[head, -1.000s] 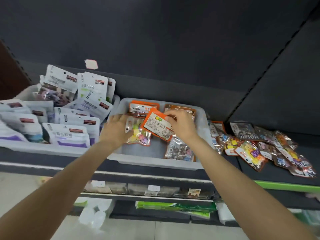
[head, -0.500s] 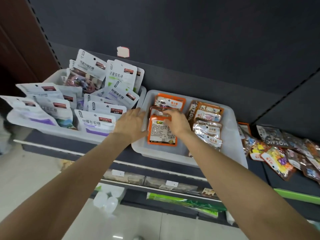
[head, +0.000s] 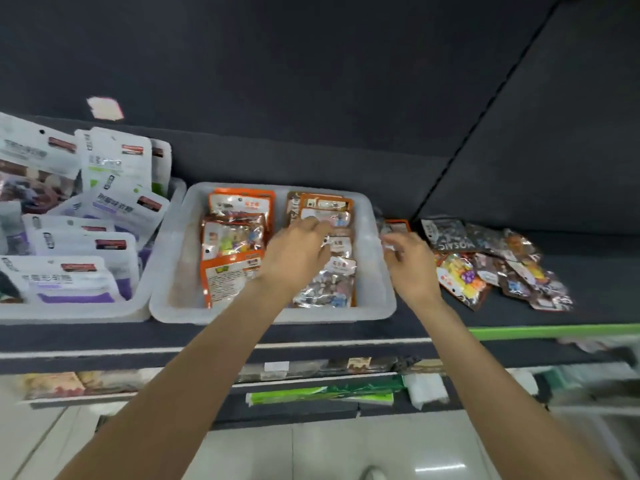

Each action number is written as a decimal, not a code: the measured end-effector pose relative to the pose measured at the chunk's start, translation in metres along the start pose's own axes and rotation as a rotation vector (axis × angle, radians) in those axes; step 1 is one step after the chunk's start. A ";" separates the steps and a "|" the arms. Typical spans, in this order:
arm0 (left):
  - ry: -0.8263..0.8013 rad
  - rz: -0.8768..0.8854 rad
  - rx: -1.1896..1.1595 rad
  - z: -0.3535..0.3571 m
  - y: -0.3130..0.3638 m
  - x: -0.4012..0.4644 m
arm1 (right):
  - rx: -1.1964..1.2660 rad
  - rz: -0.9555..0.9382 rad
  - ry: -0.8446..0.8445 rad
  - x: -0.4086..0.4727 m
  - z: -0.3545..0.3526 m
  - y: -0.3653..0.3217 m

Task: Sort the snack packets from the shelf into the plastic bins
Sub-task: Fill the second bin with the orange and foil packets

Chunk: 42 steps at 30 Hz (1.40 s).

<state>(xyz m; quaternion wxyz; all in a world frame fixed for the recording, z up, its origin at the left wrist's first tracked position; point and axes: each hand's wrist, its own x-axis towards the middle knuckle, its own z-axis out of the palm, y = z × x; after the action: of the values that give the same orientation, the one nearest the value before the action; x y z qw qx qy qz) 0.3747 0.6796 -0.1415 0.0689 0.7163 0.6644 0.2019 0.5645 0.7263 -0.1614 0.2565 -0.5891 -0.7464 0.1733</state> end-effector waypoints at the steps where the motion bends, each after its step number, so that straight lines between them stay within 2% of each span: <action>1: -0.029 0.035 0.003 0.011 0.021 0.010 | -0.021 0.038 0.000 -0.001 -0.010 0.020; 5: -0.136 0.114 -0.021 0.062 0.100 0.047 | -0.132 0.173 -0.062 -0.005 -0.044 0.108; 10: -0.289 0.085 -0.073 0.135 0.167 0.086 | -0.234 0.275 -0.161 0.007 -0.090 0.211; 14: -0.368 -0.019 -0.037 0.189 0.202 0.109 | -0.276 0.289 -0.196 0.024 -0.113 0.280; 18: -0.401 -0.209 0.011 0.224 0.219 0.116 | -0.293 0.325 -0.304 0.036 -0.116 0.322; 23: -0.318 -0.330 0.090 0.237 0.219 0.113 | -0.396 0.236 -0.327 0.025 -0.113 0.331; 29: -0.220 -0.514 -0.320 0.231 0.211 0.115 | -0.208 -0.003 -0.315 0.027 -0.124 0.328; 32: -0.167 -0.537 -0.471 0.218 0.212 0.114 | -0.272 -0.085 -0.356 0.047 -0.123 0.329; 36: -0.092 -0.523 -0.536 0.198 0.211 0.112 | -0.315 -0.067 -0.513 0.070 -0.114 0.321; 42: 0.039 -0.401 -0.553 0.168 0.226 0.114 | -0.461 -0.031 -0.419 0.089 -0.116 0.316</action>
<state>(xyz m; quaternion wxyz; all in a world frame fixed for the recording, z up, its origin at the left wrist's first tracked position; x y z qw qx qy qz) 0.6513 0.7958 -0.1891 0.2861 0.5214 0.7134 0.3706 0.8673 0.8853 -0.2288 -0.0406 -0.5718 -0.8115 0.1134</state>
